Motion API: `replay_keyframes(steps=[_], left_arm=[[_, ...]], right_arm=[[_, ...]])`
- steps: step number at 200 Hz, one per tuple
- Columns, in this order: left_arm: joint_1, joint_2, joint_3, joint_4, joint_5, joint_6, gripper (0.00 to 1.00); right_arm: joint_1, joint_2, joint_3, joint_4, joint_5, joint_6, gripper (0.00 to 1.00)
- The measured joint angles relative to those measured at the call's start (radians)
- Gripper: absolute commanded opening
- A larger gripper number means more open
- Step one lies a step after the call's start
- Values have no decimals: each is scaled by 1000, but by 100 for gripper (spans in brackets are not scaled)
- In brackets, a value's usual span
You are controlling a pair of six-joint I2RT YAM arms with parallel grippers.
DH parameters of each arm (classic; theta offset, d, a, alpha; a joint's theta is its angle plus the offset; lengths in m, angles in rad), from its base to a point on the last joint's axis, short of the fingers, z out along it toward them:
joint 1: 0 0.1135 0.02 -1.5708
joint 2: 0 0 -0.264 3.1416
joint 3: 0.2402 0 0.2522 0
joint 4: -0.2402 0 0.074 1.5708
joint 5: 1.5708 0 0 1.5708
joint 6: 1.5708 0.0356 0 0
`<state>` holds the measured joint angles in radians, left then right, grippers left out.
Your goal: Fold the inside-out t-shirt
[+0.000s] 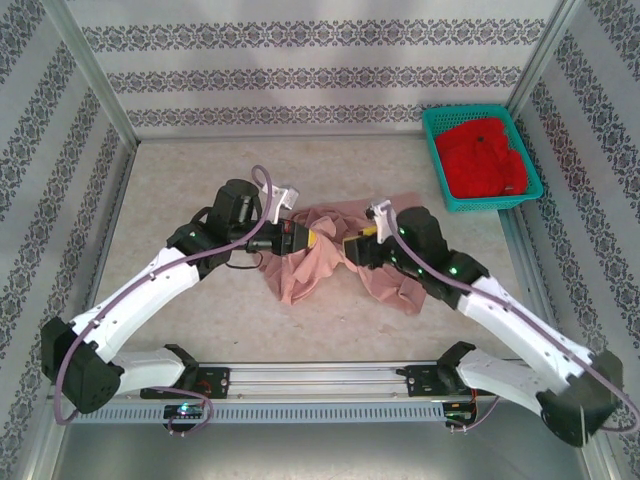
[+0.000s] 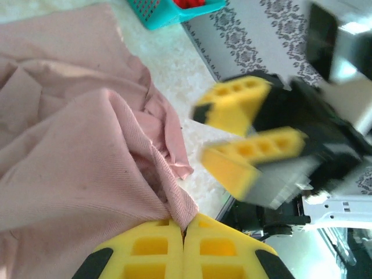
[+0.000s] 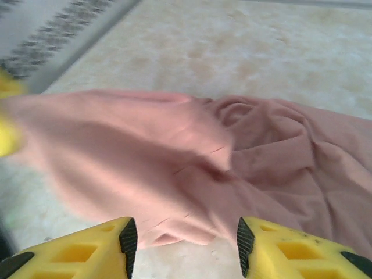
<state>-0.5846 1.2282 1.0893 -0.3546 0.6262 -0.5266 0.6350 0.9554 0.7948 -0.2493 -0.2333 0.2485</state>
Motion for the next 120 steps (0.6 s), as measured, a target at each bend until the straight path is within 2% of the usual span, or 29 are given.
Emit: replay_keyframes(steps=[15,36,45,55,73,81,105,120], left_arm=[[-16,8,3,-6,-5,-29,0],[-30,9,9,-5,-4,-64,0],[-32,9,9,-3,-2,-78,0],[-32,9,9,-3,-2,-89,0],[-32,9,9,-3,-4,-100,0],[-32,9,9,-3,-7,-103,0],[-31,9,9,-4,-35,-102,0],[-29,9,9,-6,-85,-92,20]], right_arm=[[38,-32,-47,43,-40,-10,64],[102,39,-69,136,-71,-8,65],[119,90,-70,184,-79,4,62],[131,140,-70,233,-84,18,51],[135,201,-71,285,-86,32,13],[135,208,-72,299,-87,38,0],[118,193,-93,349,-129,57,0],[90,173,-128,393,-189,80,0]])
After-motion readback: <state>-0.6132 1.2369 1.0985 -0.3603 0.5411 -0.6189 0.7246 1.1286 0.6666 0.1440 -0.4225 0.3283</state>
